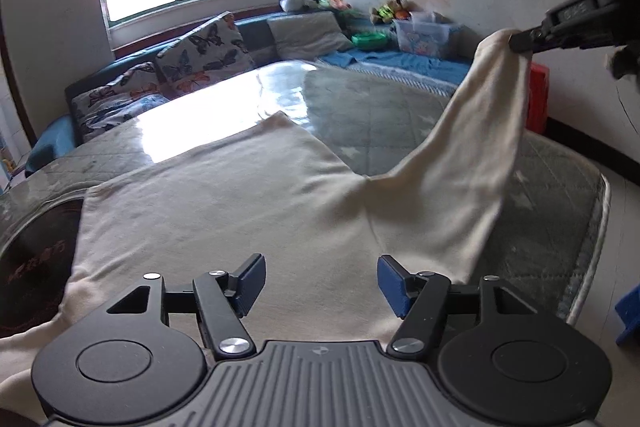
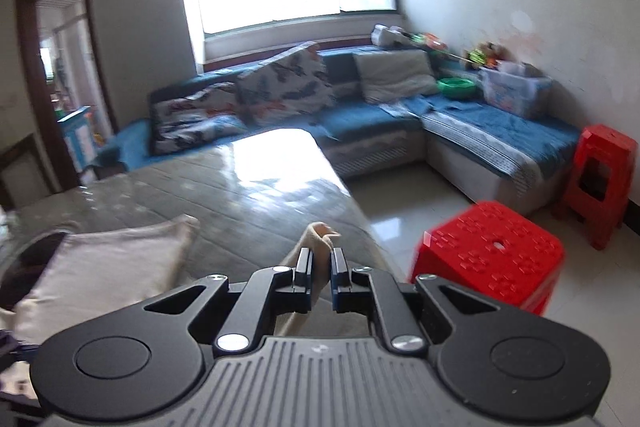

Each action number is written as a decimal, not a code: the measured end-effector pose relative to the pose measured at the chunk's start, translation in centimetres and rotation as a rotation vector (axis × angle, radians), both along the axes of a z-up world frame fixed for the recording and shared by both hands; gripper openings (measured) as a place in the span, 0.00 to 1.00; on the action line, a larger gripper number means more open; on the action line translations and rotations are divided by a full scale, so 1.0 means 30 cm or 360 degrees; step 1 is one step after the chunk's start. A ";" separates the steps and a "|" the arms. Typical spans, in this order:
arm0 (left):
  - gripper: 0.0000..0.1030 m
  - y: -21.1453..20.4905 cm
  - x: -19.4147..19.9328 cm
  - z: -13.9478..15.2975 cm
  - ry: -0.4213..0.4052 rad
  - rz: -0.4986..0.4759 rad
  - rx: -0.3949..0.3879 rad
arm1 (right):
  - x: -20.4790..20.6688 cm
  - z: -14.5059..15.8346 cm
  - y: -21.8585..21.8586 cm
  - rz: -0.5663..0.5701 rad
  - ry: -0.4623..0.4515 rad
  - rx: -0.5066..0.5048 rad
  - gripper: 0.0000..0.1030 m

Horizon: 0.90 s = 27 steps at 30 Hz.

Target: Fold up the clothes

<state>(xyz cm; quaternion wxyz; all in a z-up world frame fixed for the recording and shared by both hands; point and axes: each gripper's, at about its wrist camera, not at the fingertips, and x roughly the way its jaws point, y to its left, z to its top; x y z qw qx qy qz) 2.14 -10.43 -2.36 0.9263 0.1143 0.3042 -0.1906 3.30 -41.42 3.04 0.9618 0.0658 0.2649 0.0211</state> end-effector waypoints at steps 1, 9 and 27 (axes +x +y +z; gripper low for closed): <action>0.64 0.017 0.001 0.008 -0.0009 0.0019 -0.0010 | -0.005 0.027 0.021 0.0042 -0.0014 0.0005 0.07; 0.66 0.196 -0.021 0.042 -0.0069 0.0210 -0.0059 | -0.017 0.180 0.310 0.0439 -0.0117 -0.0036 0.07; 0.68 0.446 -0.121 0.011 -0.0039 0.0491 -0.0110 | 0.018 -0.030 0.898 0.1106 0.0162 -0.0119 0.12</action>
